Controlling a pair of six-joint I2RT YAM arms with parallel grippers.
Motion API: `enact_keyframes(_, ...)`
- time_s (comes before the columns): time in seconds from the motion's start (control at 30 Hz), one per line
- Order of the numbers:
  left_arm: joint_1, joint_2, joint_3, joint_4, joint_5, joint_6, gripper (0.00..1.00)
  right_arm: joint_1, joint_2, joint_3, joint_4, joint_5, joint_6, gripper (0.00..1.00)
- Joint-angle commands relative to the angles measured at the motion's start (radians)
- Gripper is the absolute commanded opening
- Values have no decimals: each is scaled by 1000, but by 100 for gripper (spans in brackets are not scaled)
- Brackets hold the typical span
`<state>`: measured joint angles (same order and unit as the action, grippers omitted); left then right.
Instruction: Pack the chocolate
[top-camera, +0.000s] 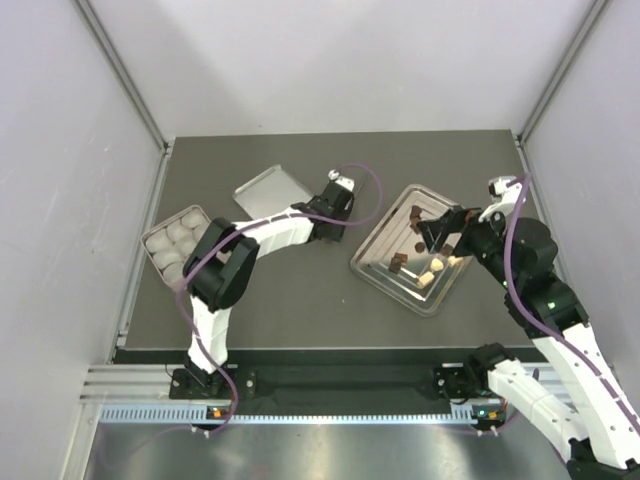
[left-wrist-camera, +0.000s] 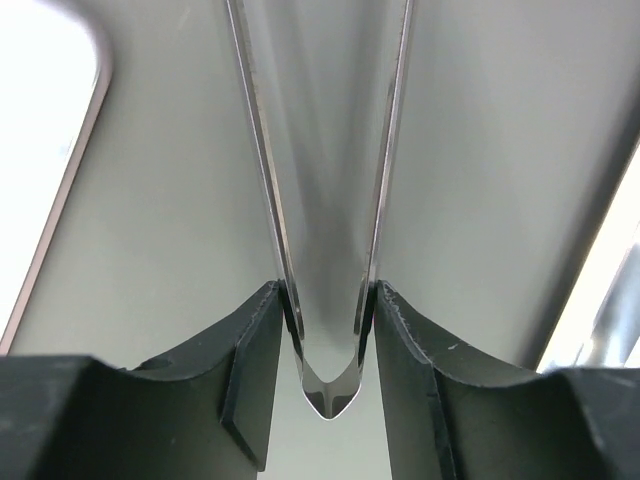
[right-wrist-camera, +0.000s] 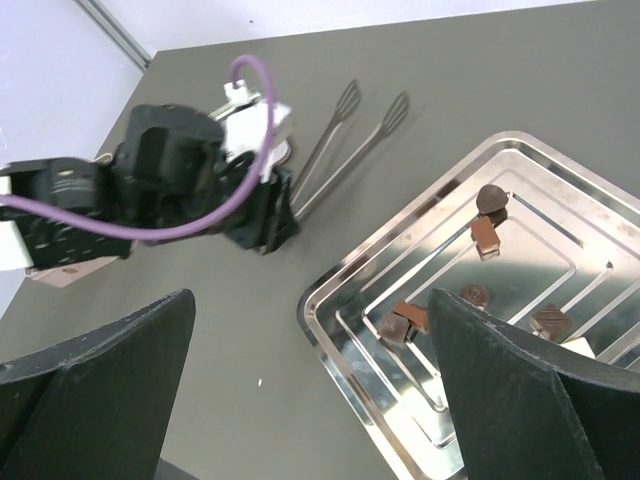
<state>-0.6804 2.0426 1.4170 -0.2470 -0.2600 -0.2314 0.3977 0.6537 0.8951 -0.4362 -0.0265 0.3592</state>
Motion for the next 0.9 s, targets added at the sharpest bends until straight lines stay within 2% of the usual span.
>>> enact_keyframes(0.0, 4, -140, -65, -54, -21, -49, 45, 15, -23, 1, 16, 7, 1, 100)
enact_keyframes(0.23, 4, -310, -240, -86, 31, -98, 47, 15, -39, 1, 1, 7, 1, 100)
enact_keyframes(0.63, -1, -404, -418, -100, 136, -154, 51, 15, -43, 18, -22, 2, 7, 100)
enact_keyframes(0.7, -1, -410, -421, -104, 142, -158, 57, 15, -43, 18, -21, 4, 9, 100)
enact_keyframes(0.77, -1, -414, -415, -106, 131, -160, 69, 15, -40, 19, -22, 3, 14, 100)
enact_keyframes(0.87, 1, -407, -388, -104, 101, -149, 75, 13, -43, 18, -22, 2, 15, 100)
